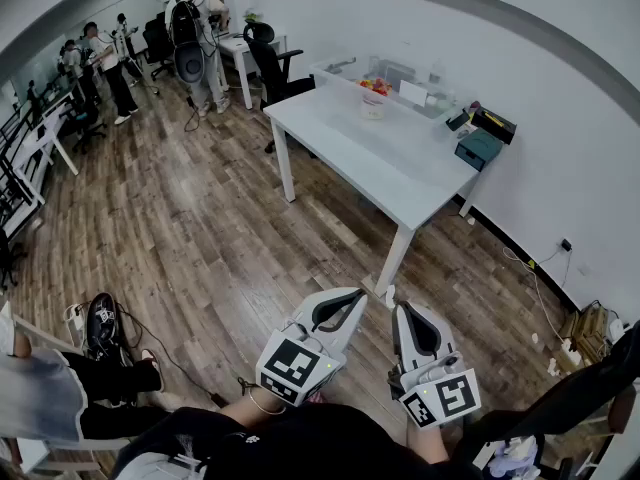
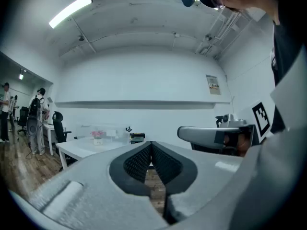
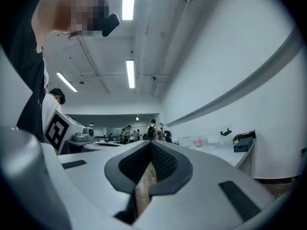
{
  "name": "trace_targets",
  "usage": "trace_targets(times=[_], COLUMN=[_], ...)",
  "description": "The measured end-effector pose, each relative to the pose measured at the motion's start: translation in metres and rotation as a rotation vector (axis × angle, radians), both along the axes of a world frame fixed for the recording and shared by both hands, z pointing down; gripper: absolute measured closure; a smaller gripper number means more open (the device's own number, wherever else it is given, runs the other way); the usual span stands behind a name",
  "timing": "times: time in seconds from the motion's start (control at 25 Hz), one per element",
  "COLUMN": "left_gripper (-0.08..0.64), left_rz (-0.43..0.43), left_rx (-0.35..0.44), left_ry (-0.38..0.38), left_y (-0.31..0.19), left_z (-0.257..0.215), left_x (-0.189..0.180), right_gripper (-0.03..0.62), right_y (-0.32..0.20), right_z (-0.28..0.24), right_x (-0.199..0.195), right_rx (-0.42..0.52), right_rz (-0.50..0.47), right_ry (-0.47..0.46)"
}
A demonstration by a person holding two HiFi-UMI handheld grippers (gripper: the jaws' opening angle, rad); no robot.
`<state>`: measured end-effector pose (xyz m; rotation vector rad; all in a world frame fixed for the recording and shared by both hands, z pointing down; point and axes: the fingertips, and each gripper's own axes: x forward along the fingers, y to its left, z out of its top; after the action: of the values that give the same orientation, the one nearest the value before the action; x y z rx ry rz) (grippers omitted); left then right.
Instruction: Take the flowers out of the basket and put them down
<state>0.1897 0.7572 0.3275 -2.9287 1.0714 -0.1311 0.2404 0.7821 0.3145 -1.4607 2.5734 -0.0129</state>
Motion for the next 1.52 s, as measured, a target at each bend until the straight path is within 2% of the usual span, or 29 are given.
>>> trace_targets(times=[0.32,0.84,1.16,1.52], left_gripper=[0.554,0.554,0.554,0.554], left_rz=[0.004,0.003,-0.026,0.023], left_rx=[0.018,0.028,0.022,0.032], left_ry=[-0.004,-0.022,-0.036,-0.033], left_y=[0.017,0.043,0.048,0.012], left_z=[0.003,0.008,0.012,0.006], left_x=[0.025,0.079,0.08,0.094], right_gripper=[0.581,0.58,0.58,0.58], right_y=[0.015,0.048,0.057,0.027], right_z=[0.006,0.011,0.018,0.013], right_x=[0.021,0.083,0.082,0.094], right_rx=[-0.003,-0.002,-0.012,-0.007], right_rz=[0.002,0.028,-0.013,0.035], right_ry=[0.014,-0.062,-0.074,-0.086])
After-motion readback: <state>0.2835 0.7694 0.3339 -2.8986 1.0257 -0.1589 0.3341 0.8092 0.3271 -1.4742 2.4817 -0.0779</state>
